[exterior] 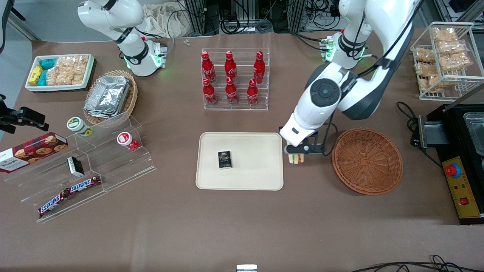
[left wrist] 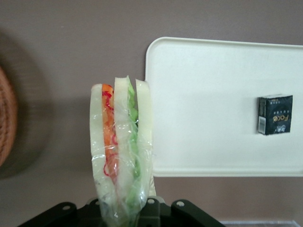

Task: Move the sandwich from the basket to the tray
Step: 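Lower the sandwich onto the white tray beside the black box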

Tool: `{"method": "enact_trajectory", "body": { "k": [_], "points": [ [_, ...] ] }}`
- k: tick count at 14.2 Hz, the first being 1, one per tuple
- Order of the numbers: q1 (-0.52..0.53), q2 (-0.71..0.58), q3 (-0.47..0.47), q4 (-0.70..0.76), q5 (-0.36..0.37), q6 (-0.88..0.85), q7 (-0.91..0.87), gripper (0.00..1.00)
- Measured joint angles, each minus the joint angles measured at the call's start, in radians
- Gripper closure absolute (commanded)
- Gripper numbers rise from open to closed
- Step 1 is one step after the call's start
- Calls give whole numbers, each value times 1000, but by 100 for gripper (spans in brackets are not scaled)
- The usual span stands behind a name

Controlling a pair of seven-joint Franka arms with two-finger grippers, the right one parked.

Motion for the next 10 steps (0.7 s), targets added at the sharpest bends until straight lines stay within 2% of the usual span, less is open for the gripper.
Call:
{"method": "enact_trajectory", "body": {
  "k": [4, 10],
  "points": [
    [-31, 94, -14, 3, 39, 108, -11, 90],
    [-55, 206, -12, 8, 120, 183, -22, 88]
  ]
}}
